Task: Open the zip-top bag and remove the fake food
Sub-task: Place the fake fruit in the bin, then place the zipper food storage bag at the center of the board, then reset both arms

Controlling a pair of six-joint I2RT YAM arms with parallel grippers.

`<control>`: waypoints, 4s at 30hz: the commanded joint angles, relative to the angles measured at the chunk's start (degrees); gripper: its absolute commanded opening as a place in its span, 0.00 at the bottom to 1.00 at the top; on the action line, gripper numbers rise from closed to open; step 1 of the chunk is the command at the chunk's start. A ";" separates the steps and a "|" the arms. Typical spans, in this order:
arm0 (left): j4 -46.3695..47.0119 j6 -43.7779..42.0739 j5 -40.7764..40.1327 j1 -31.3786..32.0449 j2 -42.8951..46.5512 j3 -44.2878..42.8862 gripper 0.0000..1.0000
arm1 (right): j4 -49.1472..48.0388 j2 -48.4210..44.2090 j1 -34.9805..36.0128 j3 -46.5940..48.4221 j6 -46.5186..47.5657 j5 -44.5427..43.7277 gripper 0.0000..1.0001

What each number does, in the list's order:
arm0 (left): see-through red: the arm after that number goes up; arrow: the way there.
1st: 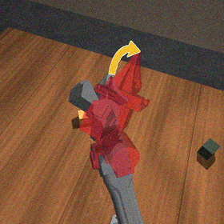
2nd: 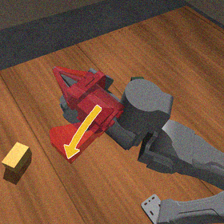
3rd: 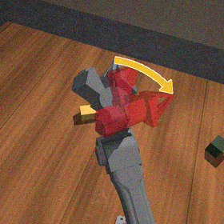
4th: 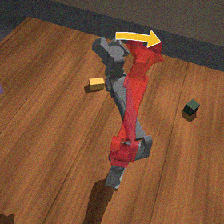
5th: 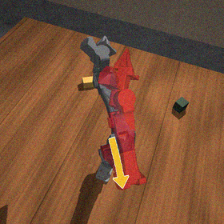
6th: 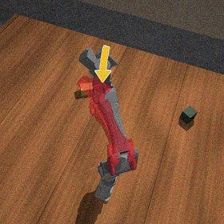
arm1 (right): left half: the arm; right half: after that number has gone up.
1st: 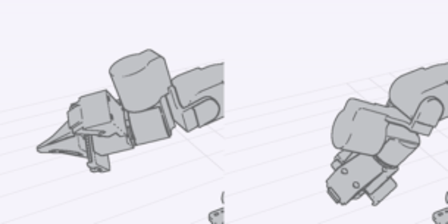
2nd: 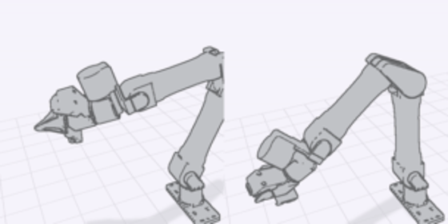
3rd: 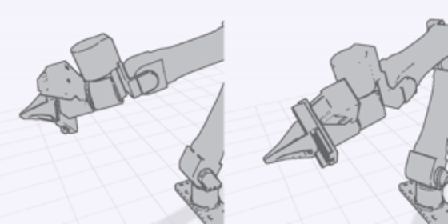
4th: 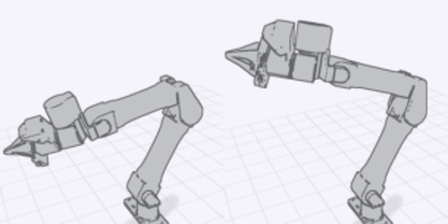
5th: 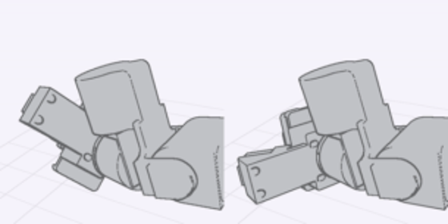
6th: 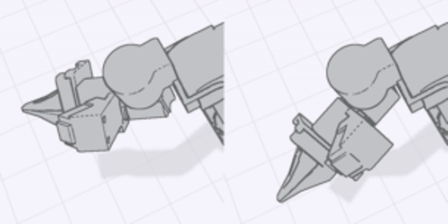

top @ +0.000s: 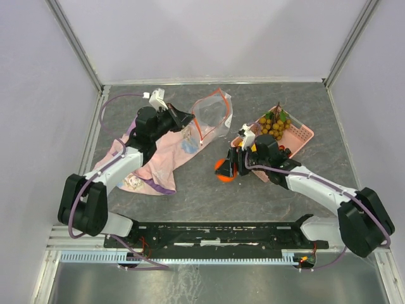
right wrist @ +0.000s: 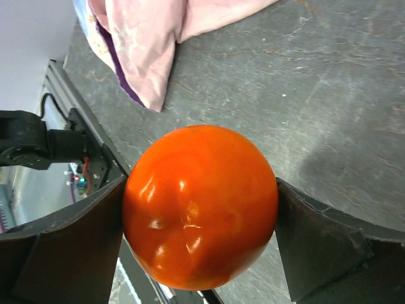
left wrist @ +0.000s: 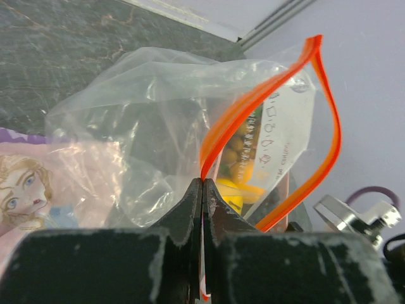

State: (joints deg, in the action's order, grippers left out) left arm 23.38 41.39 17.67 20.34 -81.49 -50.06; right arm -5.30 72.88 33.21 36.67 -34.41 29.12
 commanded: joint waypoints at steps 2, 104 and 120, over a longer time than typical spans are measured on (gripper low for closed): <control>-3.69 -1.50 -4.40 -0.21 2.71 0.27 0.03 | 7.09 -6.75 -1.21 4.48 6.67 -7.39 0.37; -9.91 -4.46 10.98 -8.57 5.41 -12.88 0.94 | 5.15 -15.14 -30.63 14.85 4.49 1.79 0.99; -49.76 -23.15 4.03 -12.62 15.40 -37.61 0.99 | 36.62 -1.84 -16.98 54.25 19.20 -27.50 0.99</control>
State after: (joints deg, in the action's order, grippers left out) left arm -15.03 27.44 25.87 7.84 -67.75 -80.55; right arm 24.69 69.34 14.50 85.60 -21.61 9.23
